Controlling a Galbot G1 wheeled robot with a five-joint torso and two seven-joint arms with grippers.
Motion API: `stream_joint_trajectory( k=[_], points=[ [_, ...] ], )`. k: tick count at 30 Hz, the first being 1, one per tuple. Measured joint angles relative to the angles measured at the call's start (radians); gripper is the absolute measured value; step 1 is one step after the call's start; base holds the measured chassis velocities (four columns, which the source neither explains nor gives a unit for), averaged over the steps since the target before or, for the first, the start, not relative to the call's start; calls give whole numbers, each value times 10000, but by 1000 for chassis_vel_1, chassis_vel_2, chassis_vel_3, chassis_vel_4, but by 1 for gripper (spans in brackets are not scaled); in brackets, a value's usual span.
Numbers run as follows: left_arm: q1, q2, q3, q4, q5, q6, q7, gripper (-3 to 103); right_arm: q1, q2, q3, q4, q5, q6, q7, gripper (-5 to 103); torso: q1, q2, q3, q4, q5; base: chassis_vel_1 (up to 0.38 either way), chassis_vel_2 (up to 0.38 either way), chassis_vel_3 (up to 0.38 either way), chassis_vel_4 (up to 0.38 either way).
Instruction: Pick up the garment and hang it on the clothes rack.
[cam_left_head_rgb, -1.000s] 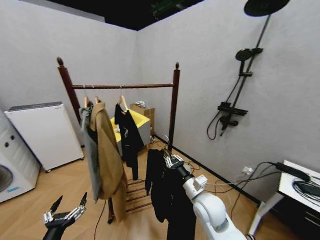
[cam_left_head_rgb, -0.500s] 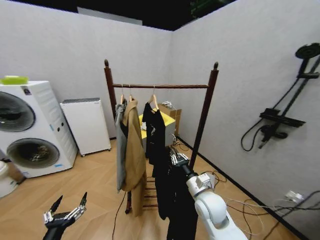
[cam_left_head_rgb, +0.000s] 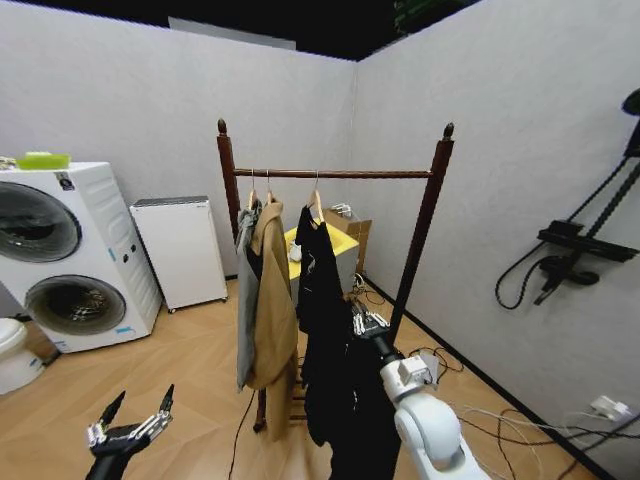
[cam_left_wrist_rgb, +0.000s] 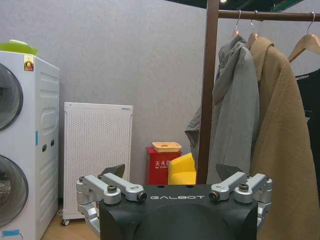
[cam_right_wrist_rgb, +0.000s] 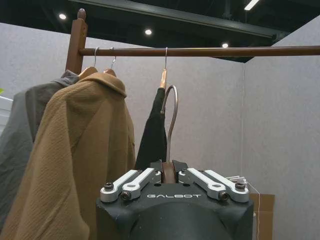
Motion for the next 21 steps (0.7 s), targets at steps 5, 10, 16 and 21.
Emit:
stream_joint_trajectory(
  k=[5,10,16,21],
  points=[
    [-2,0,0,0,0,0,0,100,97,-30,284,151,98,-146,315,10,12,-7,3,2,1,-93,127,122,-74],
    [-2,0,0,0,0,0,0,100,605,-90,590,-163,150,-671,657,10,1,-5,2,1,0,-15,9,2,1],
    [0,0,0,0,0,0,-1,100,1993,-490,677,-771,641,-1369,844,10,-8,2,-1,3,-1,35,-23,-24,19],
    [0,0,0,0,0,0,1,100,4223,-1154,38,-1885,1582,-1613,701,10,3,-2,1,4,-2,0,0,0,0]
  ],
)
